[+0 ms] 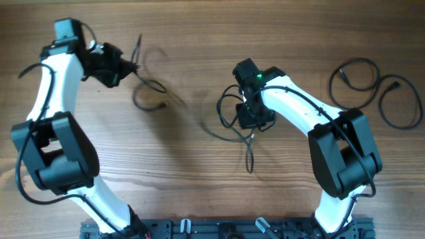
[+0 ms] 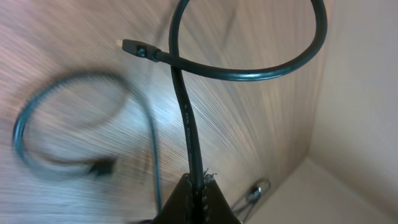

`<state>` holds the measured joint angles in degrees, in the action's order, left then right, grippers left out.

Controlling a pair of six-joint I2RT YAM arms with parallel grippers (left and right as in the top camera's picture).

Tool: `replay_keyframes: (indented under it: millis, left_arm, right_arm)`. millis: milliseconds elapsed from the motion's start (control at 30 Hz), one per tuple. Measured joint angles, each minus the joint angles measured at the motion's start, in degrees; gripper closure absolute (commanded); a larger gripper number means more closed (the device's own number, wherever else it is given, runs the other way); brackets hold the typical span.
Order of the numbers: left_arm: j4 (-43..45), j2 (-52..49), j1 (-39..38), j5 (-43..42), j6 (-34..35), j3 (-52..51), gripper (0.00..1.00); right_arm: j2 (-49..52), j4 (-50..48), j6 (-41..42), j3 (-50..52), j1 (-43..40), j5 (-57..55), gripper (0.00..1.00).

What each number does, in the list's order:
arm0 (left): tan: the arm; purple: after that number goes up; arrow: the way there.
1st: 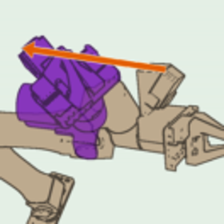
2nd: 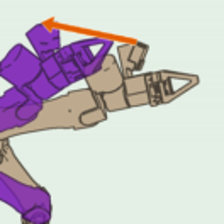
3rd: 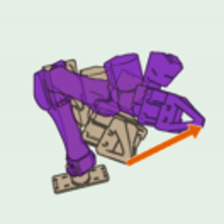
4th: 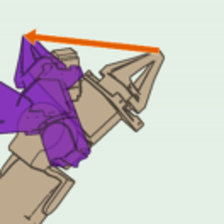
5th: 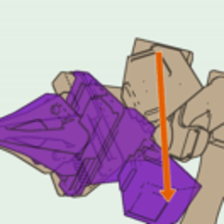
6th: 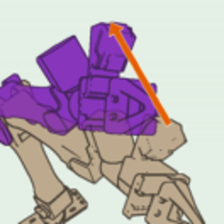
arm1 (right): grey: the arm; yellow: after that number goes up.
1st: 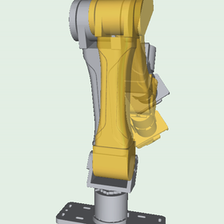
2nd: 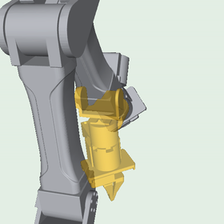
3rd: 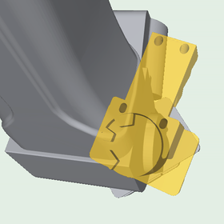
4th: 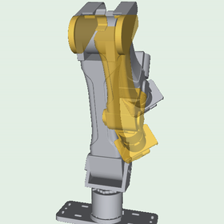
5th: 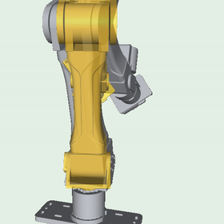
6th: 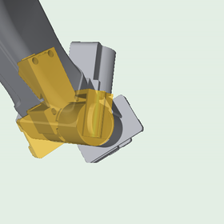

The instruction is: Untangle cables

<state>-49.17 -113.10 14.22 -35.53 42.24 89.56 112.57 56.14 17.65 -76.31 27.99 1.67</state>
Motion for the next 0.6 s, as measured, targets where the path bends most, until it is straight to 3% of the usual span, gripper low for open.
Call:
replay_keyframes:
  millis: [200, 400, 500, 567, 600]
  left_arm:
    - [-1.5, 0.0, 4.3, 3.6, -0.2, 0.0, 0.96]
    - [-2.7, 0.0, 3.3, 7.1, -0.3, 0.0, 0.92]
    - [-2.7, 0.0, 1.0, 9.0, -0.9, 0.0, 0.89]
    - [-2.7, 0.0, -1.2, 10.7, -1.3, 0.0, 0.8]
    - [-2.7, 0.0, -2.1, 11.6, -1.5, 0.0, 0.7]
  right_arm:
    - [0.0, 1.7, 0.0, 0.0, -1.0, -8.9, 0.96]
    - [0.0, 2.3, -0.3, 0.0, -1.6, -12.2, 0.95]
    - [0.0, 5.3, -0.6, -0.3, -1.6, -14.3, 0.73]
    - [0.0, 7.3, -1.2, -1.4, -1.6, -16.4, 0.46]
    - [0.0, 7.8, -1.9, -2.3, -1.6, -17.0, 0.35]
